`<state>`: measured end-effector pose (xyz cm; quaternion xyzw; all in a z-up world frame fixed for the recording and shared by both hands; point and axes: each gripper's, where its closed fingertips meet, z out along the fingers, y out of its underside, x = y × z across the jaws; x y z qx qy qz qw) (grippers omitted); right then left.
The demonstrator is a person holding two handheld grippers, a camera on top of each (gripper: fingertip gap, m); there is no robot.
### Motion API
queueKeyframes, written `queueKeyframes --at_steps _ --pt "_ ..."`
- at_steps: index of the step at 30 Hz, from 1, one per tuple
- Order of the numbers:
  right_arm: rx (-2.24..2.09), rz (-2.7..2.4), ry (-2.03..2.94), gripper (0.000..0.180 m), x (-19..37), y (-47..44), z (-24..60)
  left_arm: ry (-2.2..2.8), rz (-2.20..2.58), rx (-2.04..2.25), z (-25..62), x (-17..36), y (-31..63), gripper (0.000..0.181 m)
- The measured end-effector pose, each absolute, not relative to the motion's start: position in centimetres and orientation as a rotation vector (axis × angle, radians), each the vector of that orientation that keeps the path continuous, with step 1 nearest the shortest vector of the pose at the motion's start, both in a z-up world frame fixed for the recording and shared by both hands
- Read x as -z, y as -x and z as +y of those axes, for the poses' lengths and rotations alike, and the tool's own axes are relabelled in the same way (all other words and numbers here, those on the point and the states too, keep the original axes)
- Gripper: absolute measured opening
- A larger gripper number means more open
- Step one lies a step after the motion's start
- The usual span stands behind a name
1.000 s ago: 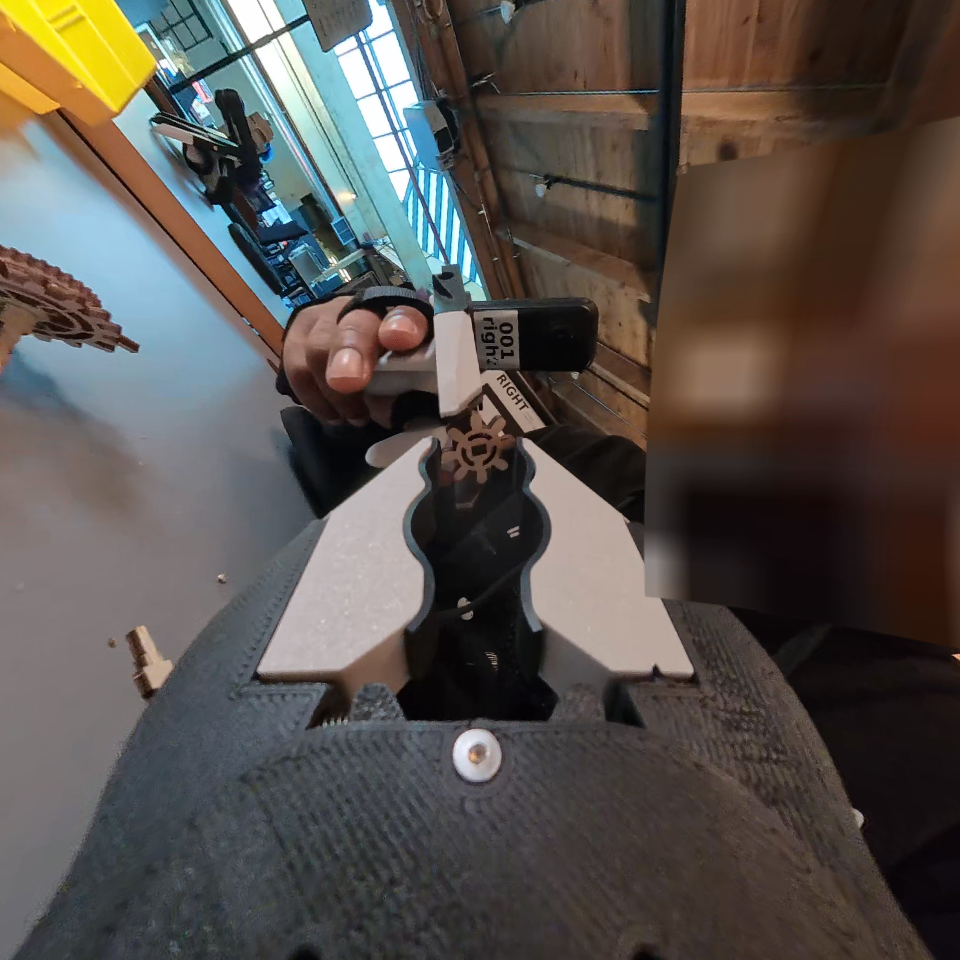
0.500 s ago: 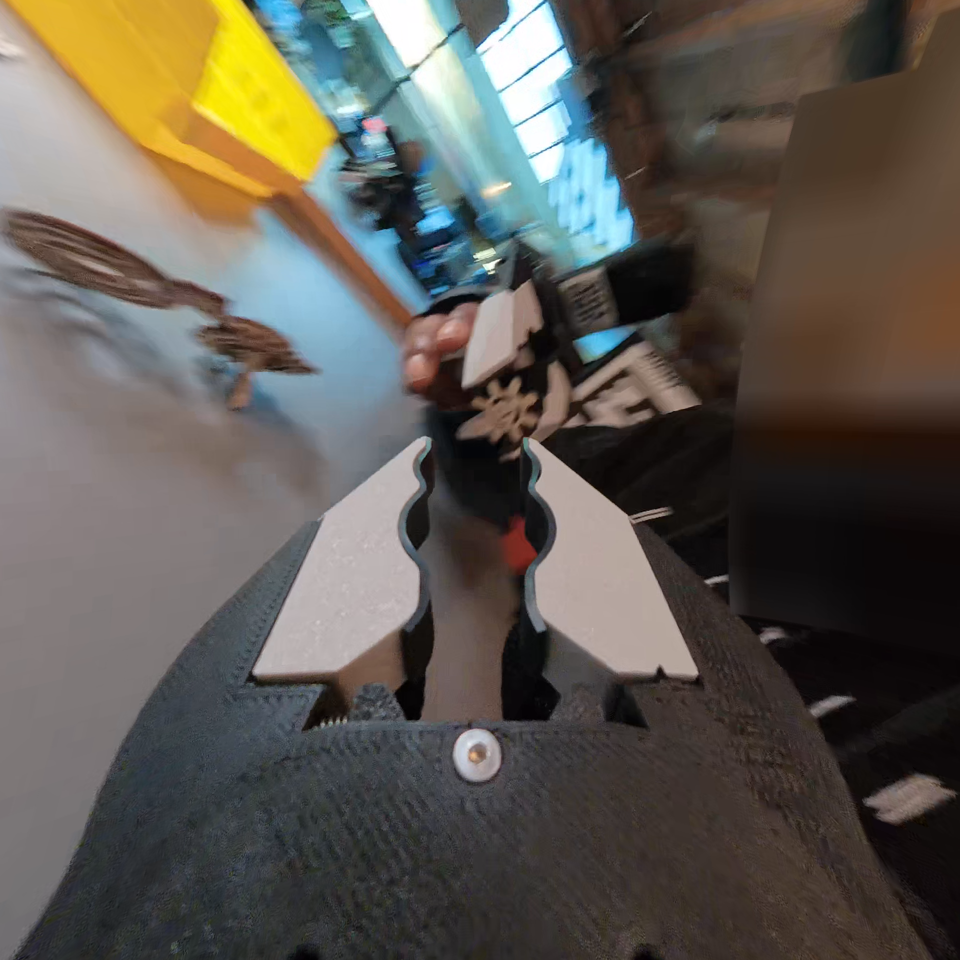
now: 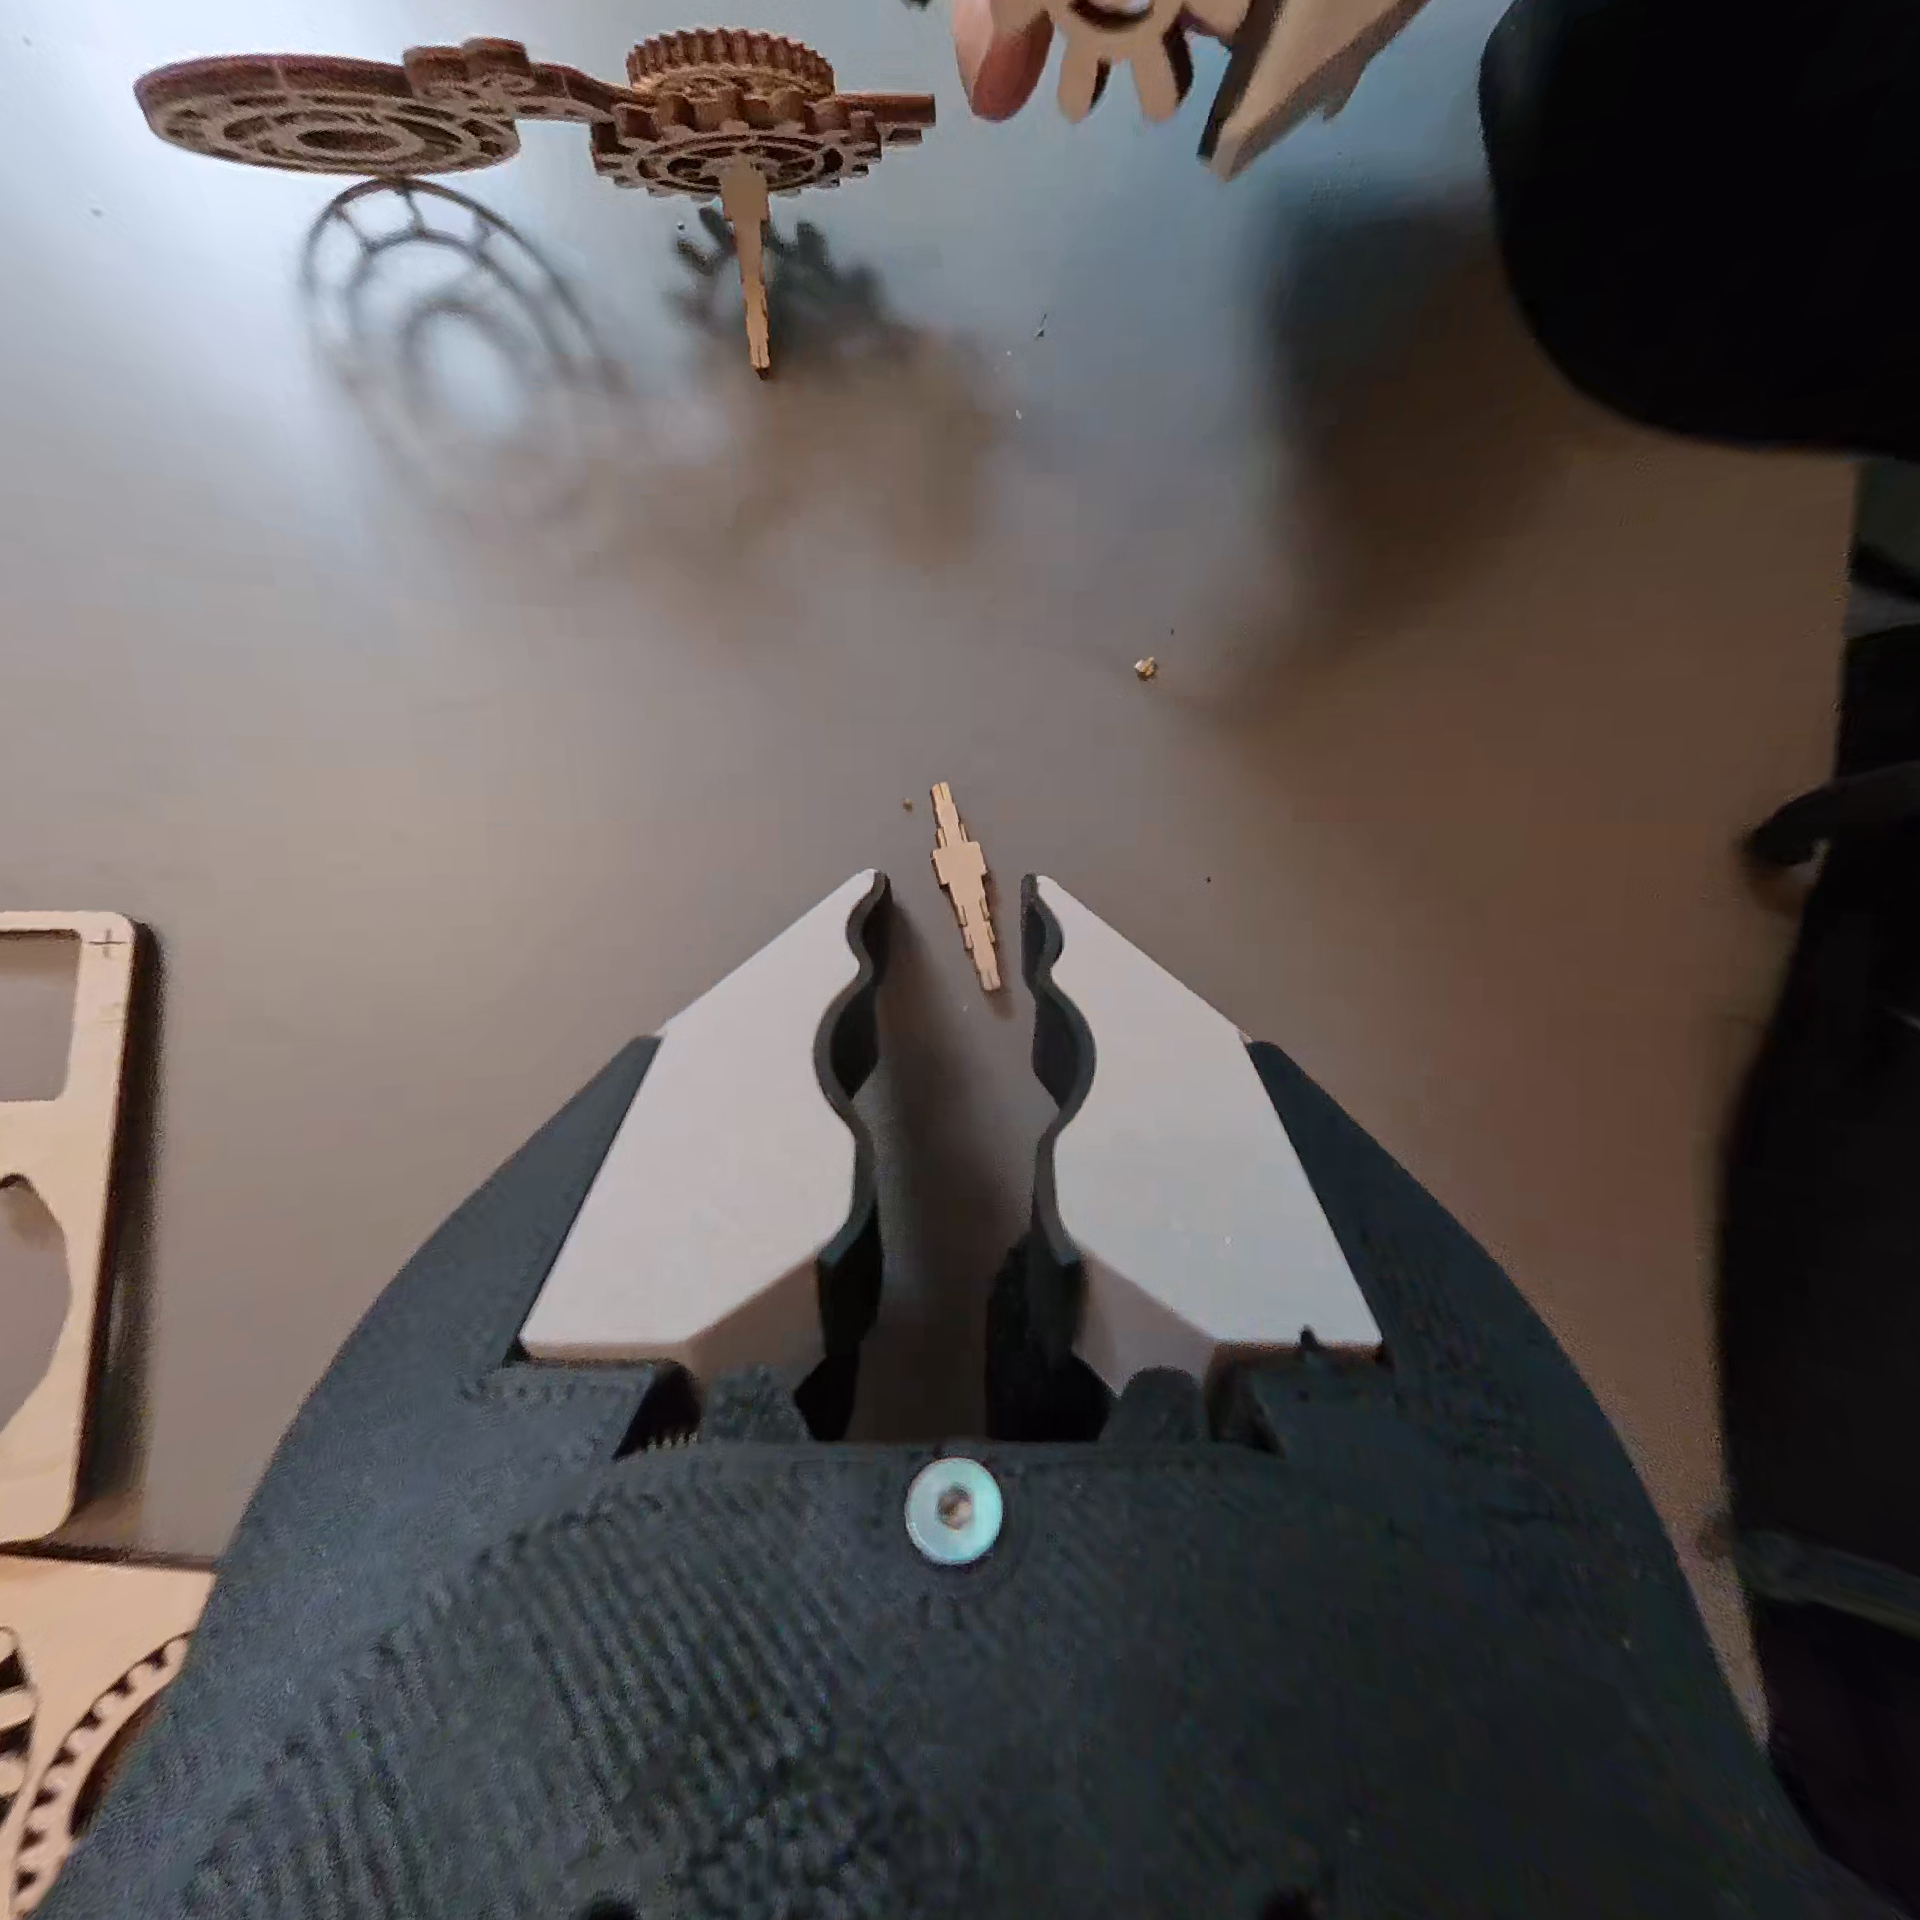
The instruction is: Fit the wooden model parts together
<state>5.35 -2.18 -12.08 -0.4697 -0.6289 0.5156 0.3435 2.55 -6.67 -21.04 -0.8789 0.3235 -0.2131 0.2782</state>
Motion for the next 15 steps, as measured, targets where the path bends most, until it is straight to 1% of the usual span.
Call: queueKeyframes --at_steps 1,3,5,6,7,11,13,15 --pt "-1.367 -1.626 1.209 0.026 11.8 -5.4 -2.3 2.358 0.887 0.53 -6.7 21.1 -2.5 0.022" --pt "-1.41 -1.613 1.191 0.026 11.5 -5.5 -2.5 2.356 0.926 0.456 -6.8 21.2 -2.5 0.023" --pt "-1.438 -1.602 1.186 0.026 11.3 -5.6 -2.5 2.329 0.974 0.384 -6.7 21.3 -2.4 0.021" --pt "-1.448 -1.598 1.185 0.026 11.3 -5.6 -2.5 2.321 0.977 0.393 -6.6 21.3 -2.5 0.017" --pt "-1.456 -1.597 1.184 0.026 11.3 -5.6 -2.5 2.316 0.978 0.427 -6.7 21.3 -2.7 0.007" --pt "-1.471 -1.608 1.174 0.026 11.3 -5.6 -2.8 2.277 0.993 0.461 -6.4 21.3 -2.5 0.004" --pt "-1.489 -1.633 1.146 0.026 11.2 -5.8 -3.4 2.214 0.959 0.606 -6.5 20.1 -3.1 0.005" --pt "-1.51 -1.681 1.109 0.026 11.2 -6.1 -4.4 2.088 0.854 0.938 -7.1 16.5 -4.7 0.005"
